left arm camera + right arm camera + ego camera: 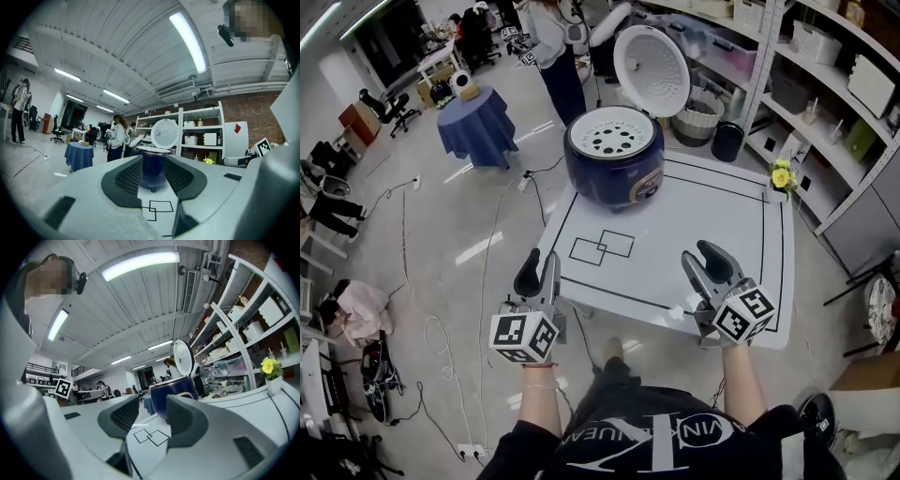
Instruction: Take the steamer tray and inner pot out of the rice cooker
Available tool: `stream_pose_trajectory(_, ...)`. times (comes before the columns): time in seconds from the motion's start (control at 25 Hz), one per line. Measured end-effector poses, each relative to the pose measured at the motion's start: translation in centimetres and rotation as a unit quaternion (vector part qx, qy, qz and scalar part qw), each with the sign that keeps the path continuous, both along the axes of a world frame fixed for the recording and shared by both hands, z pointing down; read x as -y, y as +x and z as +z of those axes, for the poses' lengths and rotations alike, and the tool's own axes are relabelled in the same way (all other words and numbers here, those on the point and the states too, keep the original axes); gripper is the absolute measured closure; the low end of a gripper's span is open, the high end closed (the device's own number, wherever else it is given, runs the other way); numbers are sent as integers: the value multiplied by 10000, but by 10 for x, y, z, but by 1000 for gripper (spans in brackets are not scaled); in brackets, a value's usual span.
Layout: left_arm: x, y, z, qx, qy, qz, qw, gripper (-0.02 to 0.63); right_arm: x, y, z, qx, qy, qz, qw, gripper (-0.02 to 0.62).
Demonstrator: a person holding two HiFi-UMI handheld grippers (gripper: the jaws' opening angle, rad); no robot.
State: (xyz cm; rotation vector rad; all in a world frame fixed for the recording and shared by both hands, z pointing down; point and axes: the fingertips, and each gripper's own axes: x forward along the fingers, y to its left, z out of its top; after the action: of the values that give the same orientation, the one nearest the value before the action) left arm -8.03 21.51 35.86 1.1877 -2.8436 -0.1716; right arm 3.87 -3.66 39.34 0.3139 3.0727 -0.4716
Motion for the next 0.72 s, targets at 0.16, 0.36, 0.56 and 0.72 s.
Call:
stream_pose_trajectory(0.16, 3, -44, 7, -110, -53, 125, 9998, 492, 0, -42, 6, -111, -40, 95, 9999, 430)
stream_pose_trajectory(0.36, 3, -96, 15, -154, -117, 260, 9995, 492, -3, -90, 12, -157, -138, 234, 9995, 430)
stream_pose_trajectory(0.56, 10, -142, 14, -185, -97, 467, 9987, 492, -7, -132, 8, -142, -143, 398, 9990, 430)
stream_pose_trajectory(0.72, 23, -166, 14, -225, -38, 697, 9973, 492, -6, -157, -2, -130, -53, 507, 9986, 430)
